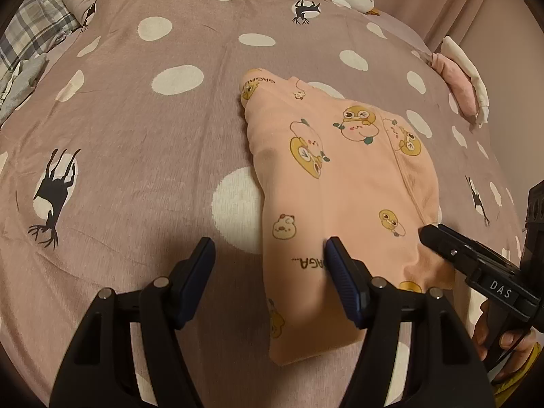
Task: Fold small clothes
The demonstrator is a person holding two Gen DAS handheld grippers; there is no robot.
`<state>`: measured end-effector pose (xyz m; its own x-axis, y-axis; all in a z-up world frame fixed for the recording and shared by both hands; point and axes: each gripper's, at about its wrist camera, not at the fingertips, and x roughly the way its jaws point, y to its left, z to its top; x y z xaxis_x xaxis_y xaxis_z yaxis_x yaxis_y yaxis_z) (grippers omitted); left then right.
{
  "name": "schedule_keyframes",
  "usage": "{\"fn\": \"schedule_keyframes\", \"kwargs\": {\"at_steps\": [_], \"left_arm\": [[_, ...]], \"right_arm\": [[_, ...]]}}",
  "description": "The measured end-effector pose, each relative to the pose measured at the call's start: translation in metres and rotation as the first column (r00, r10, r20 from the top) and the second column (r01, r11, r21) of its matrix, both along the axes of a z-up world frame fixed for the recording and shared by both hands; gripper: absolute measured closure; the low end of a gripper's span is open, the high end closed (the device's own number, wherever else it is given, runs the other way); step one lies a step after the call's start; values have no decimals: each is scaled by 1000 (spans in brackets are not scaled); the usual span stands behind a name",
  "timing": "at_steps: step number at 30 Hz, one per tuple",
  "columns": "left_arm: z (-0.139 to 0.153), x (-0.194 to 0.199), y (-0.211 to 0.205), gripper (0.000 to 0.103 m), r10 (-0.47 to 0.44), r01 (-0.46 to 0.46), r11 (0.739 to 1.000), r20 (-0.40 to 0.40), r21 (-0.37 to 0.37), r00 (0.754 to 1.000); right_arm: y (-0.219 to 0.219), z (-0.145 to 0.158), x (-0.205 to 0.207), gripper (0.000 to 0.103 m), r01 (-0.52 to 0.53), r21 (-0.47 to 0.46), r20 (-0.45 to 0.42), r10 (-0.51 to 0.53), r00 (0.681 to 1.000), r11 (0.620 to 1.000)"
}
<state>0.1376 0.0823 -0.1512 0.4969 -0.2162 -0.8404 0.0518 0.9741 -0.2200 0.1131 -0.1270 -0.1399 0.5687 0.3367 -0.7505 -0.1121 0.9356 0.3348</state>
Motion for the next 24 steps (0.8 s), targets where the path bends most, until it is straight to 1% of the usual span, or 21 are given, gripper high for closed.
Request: {"fn": "schedule_keyframes", "kwargs": {"at_steps": [9, 24], "left_arm": [[-1, -4, -1, 36, -3, 3, 1000, -1, 4, 1000], [-2, -11, -1, 36, -5, 5, 1000, -2, 9, 1000]], "right_arm": [[-1, -1, -7, 46, 4, 3, -3, -4, 1000, 1000], [-2, -1, -8, 46, 3, 4, -4, -3, 1000, 1000]]}}
